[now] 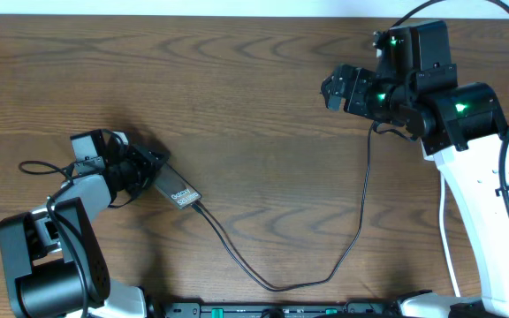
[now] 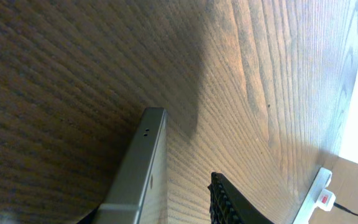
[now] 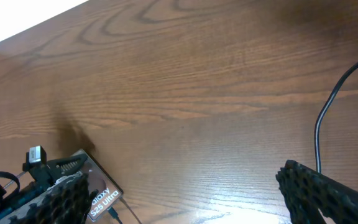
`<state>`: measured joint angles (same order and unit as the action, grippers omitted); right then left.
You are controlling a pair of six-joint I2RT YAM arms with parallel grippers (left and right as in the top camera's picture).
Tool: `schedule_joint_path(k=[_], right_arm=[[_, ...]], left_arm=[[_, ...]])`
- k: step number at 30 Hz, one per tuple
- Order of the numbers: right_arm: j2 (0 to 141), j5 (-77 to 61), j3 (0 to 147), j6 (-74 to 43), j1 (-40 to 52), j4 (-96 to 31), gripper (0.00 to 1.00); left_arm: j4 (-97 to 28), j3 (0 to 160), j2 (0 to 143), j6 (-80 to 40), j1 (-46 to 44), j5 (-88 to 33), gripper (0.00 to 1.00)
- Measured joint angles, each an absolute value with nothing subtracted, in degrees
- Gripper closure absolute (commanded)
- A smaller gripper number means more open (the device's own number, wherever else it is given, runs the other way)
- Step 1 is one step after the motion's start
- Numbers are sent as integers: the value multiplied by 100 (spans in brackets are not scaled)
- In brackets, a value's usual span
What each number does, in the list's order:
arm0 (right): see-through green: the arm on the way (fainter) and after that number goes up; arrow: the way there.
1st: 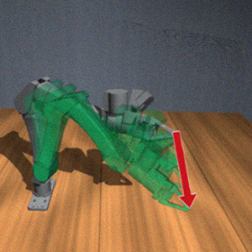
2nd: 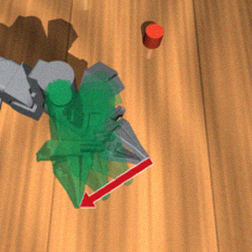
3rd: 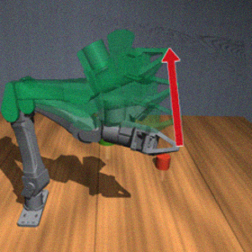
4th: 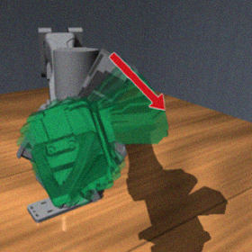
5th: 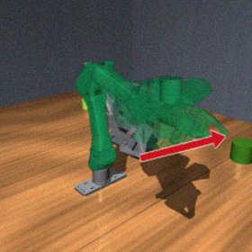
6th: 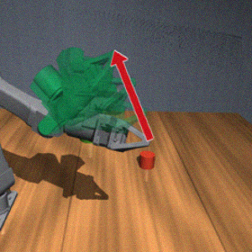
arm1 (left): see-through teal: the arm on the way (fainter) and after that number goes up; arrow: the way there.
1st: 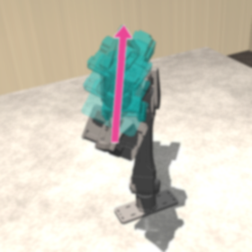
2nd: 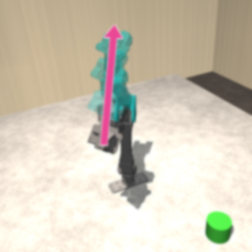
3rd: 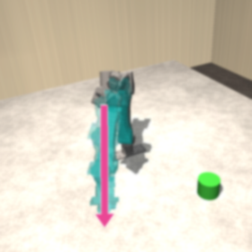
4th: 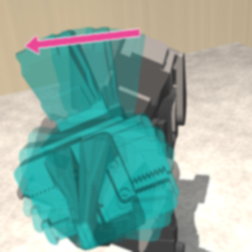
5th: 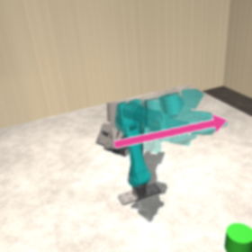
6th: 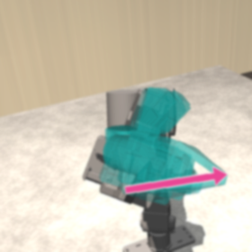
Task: Plug charger to phone and switch on socket
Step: 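Lower the phone onto the table with the left gripper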
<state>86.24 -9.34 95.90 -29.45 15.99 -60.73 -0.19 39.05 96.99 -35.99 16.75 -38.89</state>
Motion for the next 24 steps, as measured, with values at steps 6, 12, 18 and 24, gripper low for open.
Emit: schedule_joint_path(k=[6,12,18,24], right_arm=[[8624,-934,9590,-2945,1601,-6134,5],[8624,-934,9590,-2945,1599,-6195,5],[8624,-897,9590,-2945,1599,-6241,5],[8624,-886,9590,-2945,1601,-6252,4]], left_arm=[[-180,3942,9697,-3597,1675,-3911,56],[-395,4016,9644,-3597,1675,-3994,47],[-711,4060,9583,-3594,1675,-3905,46],[-873,4093,9568,-3594,1673,-3868,40]])
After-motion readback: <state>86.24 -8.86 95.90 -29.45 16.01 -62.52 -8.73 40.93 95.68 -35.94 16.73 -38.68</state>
